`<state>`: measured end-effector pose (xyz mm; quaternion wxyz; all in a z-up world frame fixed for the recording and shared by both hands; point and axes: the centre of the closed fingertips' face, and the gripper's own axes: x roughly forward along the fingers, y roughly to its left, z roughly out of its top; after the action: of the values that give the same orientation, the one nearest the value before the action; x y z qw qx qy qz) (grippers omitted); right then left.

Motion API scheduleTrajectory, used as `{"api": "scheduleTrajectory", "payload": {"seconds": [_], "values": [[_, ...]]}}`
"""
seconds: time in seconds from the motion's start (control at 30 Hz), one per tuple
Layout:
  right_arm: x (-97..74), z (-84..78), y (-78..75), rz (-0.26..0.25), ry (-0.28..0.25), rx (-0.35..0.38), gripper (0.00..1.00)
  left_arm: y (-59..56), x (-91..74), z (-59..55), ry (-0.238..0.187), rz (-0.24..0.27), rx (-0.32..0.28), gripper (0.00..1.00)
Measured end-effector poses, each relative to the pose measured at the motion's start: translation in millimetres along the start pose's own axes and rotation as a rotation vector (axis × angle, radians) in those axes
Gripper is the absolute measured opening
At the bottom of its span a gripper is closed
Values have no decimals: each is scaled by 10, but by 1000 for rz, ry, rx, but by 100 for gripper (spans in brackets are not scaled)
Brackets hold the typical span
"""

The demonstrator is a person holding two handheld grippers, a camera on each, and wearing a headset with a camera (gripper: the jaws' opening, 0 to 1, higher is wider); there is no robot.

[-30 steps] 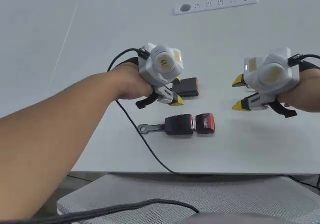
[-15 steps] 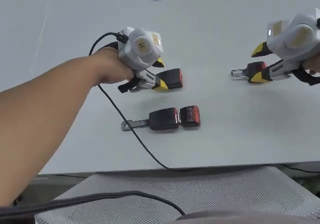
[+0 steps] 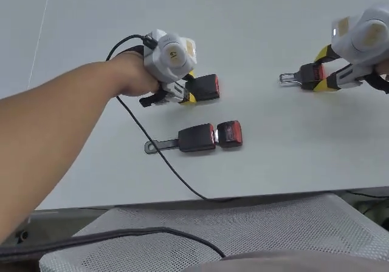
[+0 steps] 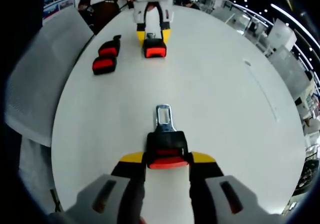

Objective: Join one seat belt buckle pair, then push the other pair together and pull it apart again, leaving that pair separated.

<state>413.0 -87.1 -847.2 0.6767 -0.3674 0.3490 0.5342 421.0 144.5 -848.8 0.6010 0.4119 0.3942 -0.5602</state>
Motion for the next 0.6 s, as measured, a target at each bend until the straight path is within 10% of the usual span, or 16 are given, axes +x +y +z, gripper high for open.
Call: {"api": "scheduleTrajectory", "payload": {"seconds": [0.6], "values": [[230, 403, 104, -6, -29, -21, 32, -49, 8, -4, 16, 5, 40, 32]]}}
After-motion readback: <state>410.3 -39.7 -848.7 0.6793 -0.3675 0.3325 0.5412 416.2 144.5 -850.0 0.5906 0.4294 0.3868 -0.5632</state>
